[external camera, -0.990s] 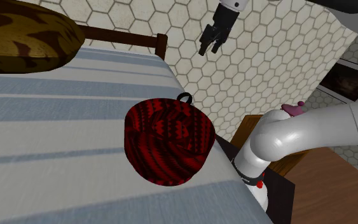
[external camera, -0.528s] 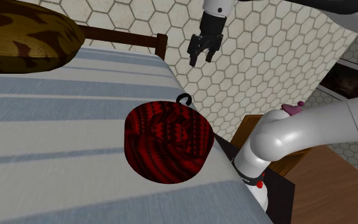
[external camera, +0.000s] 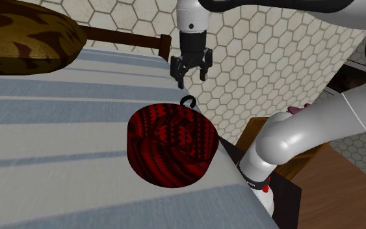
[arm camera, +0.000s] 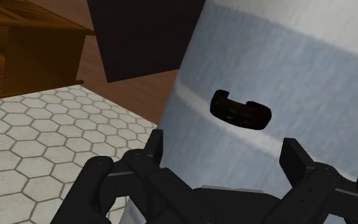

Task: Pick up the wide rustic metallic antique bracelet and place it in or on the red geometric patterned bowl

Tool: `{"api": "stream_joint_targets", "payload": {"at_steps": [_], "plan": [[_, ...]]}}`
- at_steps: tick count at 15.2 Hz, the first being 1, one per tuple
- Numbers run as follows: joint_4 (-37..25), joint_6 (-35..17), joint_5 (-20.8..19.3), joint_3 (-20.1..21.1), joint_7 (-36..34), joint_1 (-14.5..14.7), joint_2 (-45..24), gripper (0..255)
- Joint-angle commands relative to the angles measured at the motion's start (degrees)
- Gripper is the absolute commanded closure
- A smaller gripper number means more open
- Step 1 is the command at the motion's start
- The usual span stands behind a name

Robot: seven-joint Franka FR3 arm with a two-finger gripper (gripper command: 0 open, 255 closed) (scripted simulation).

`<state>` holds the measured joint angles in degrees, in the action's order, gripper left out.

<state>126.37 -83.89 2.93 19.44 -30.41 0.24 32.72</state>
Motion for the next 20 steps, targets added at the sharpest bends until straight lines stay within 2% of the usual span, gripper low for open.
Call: {"api": "stream_joint_targets", "payload": {"at_steps": [1, 9, 17, 18, 20], "plan": [[-1.31, 1.40, 1.23, 2.91, -4.68, -0.04, -3.14, 0], [5.98, -3.77, 1.83, 2.78, -4.18, 0.50, -0.99, 0], [5.96, -3.76, 1.83, 2.78, -4.18, 0.49, -0.99, 0], [5.96, -3.76, 1.83, 2.78, -4.18, 0.49, -0.99, 255], [5.96, -3.76, 1.83, 2.78, -4.18, 0.49, -0.99, 255]]}}
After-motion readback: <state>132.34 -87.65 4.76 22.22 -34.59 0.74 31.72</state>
